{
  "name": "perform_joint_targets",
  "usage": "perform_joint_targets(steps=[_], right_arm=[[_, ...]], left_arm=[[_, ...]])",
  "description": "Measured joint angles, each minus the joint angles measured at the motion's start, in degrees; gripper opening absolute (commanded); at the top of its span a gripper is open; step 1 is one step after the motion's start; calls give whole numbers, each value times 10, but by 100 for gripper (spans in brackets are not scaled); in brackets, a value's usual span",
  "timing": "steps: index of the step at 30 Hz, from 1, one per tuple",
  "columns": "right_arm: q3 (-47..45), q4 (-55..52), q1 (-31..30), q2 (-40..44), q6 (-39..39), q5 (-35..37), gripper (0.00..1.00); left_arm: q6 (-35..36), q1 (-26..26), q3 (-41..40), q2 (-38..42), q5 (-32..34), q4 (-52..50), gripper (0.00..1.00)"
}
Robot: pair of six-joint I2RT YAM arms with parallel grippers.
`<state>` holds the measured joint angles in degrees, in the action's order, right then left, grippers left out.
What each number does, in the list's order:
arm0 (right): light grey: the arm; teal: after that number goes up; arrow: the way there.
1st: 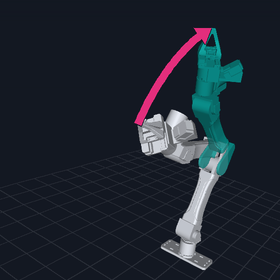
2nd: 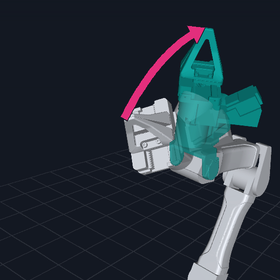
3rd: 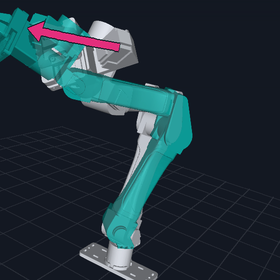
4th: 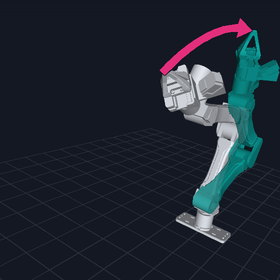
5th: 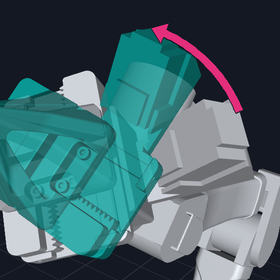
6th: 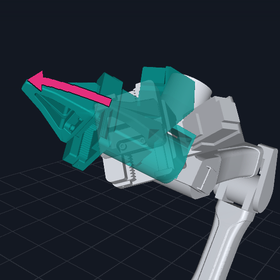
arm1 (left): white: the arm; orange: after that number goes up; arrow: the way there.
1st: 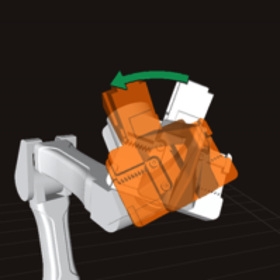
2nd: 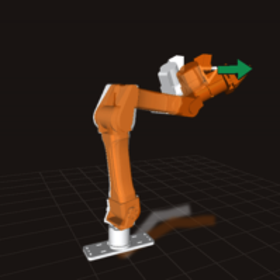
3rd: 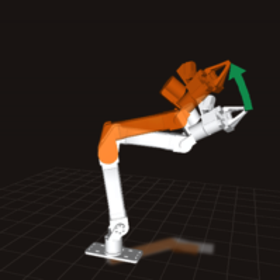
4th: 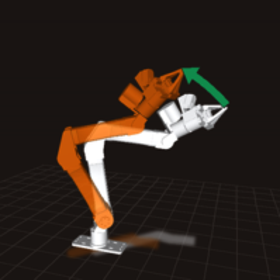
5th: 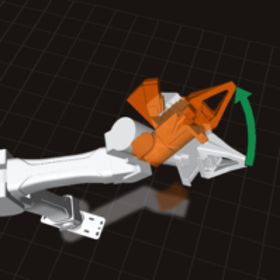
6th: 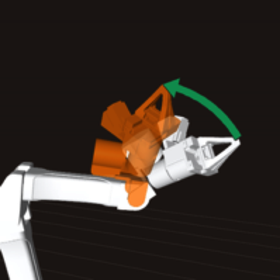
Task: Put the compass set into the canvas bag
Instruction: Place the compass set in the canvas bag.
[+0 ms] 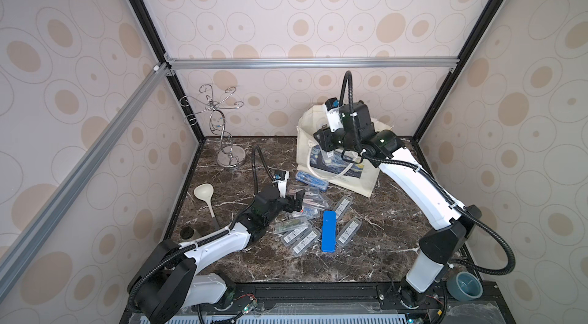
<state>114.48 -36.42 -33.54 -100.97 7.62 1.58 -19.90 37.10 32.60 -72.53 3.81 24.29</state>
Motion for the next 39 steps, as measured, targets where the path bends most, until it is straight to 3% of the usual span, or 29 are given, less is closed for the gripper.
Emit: perform_joint_targets(steps=[9,24,30,39], right_arm=[[78,19,102,-84,-38,-1,32],[-4,-24,143,-125,-132,-5,32],[25,-92,174,-165,-132,-33,32],[100,-180,175,-224,-132,-33,39]], left_arm=[[-4,0,0,0,-1,0,100],[-5,0,18,-47,-44,4,100],[-9,3,23,-59,-48,3,100],[4,34,39,-59,-33,-19,100]])
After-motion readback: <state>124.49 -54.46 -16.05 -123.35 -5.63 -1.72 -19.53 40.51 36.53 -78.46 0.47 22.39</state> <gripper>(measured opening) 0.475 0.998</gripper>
